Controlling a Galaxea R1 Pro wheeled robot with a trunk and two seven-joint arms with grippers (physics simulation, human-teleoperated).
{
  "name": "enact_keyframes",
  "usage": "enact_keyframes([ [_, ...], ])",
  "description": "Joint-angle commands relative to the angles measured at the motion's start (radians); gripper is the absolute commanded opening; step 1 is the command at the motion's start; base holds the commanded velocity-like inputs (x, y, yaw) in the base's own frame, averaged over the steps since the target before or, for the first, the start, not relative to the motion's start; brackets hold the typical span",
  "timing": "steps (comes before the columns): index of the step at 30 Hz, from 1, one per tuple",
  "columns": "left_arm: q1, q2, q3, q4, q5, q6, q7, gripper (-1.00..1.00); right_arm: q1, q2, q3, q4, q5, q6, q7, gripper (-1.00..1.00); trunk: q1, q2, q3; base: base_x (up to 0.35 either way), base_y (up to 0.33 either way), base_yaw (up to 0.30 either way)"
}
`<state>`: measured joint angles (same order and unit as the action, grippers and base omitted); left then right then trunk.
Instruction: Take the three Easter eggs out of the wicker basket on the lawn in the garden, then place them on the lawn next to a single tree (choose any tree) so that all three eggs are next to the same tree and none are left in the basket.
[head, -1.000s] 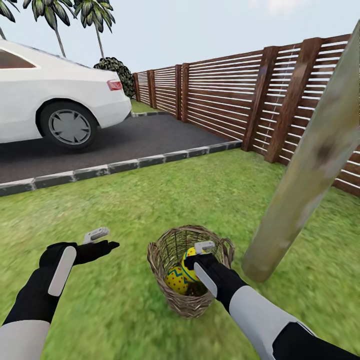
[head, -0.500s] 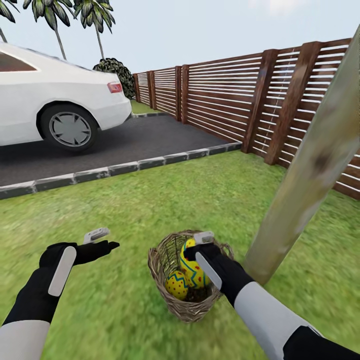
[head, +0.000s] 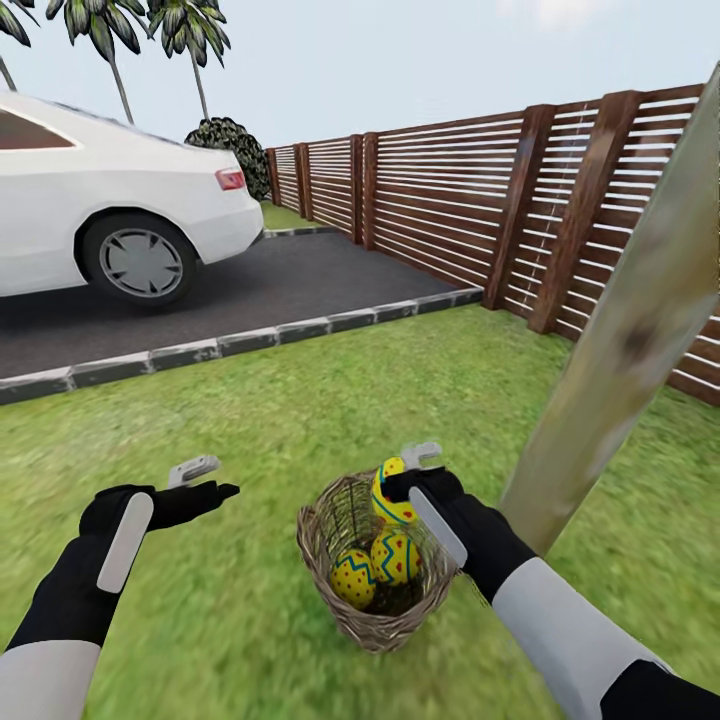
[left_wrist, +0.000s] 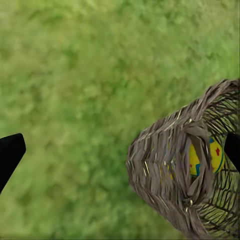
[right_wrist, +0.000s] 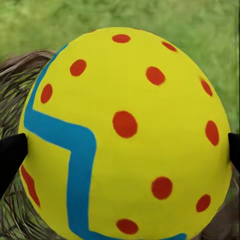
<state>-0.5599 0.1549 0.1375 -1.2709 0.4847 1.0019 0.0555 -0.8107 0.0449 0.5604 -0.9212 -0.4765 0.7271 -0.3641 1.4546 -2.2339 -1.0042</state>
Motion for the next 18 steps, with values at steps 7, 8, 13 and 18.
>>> enact_keyframes([
  [7, -0.001, 0.0, 0.001, 0.009, 0.008, 0.003, 0.005, 1.0, -0.001, -0.062, 0.003, -0.093, -0.014, 0.007, -0.009, -1.0, -0.027, 0.049, 0.021, 0.0, 0.0, 0.0],
  [8, -0.001, 0.0, 0.001, 0.01, 0.008, 0.003, 0.005, 1.0, -0.001, -0.072, 0.003, -0.109, -0.015, 0.027, -0.009, -1.0, -0.031, 0.056, 0.024, 0.0, 0.0, 0.0],
  [13, -0.001, 0.0, 0.001, 0.012, 0.007, 0.001, 0.004, 1.0, 0.016, -0.084, -0.007, -0.179, -0.013, 0.169, -0.009, -1.0, -0.05, 0.091, 0.04, -0.198, 0.0, 0.0],
  [18, -0.001, 0.0, 0.001, 0.012, 0.007, 0.001, 0.004, 1.0, 0.026, -0.085, -0.033, -0.205, -0.011, 0.182, -0.009, -1.0, -0.069, 0.126, 0.056, -0.314, 0.0, 0.0],
])
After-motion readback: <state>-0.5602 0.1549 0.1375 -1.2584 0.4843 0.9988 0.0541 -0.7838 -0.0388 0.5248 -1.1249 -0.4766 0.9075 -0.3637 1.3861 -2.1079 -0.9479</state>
